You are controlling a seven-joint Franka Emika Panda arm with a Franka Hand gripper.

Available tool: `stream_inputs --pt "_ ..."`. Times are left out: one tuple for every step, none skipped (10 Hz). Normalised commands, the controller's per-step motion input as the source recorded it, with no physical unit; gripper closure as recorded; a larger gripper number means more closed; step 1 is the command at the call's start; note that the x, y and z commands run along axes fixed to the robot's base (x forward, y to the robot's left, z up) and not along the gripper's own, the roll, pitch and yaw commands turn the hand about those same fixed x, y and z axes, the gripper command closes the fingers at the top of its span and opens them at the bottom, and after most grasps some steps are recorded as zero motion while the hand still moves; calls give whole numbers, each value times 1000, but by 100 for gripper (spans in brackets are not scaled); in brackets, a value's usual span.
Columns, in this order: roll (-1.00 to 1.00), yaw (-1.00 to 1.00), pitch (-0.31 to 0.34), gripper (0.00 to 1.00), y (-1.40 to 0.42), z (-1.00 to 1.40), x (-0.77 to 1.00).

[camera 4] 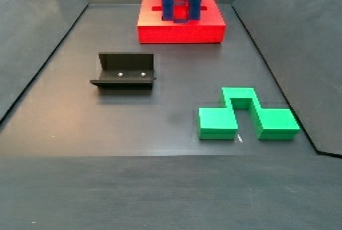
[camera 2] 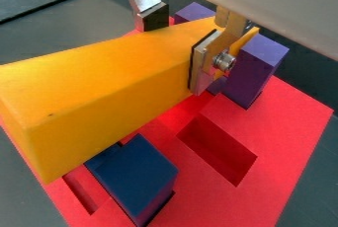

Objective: Pick up the yellow object. Move up. Move to above the board. Insert the yellow object.
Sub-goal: Insert the yellow object.

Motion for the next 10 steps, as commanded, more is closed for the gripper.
stream_inputs --pt "-23 -74 0 100 0 -109 0" --pt "-11 -80 0 100 0 -131 0" --pt "0 -86 11 100 0 -194 0" --pt "-9 -71 0 100 0 -234 0" --pt "-61 0 -27 100 0 -240 0" --pt "-119 0 -49 100 0 -297 0" --pt "-116 0 -44 100 0 -317 0" --pt "-120 0 -43 100 0 -343 0" --pt "-119 0 -29 100 0 -337 0" --pt "-116 0 -7 100 0 -294 20"
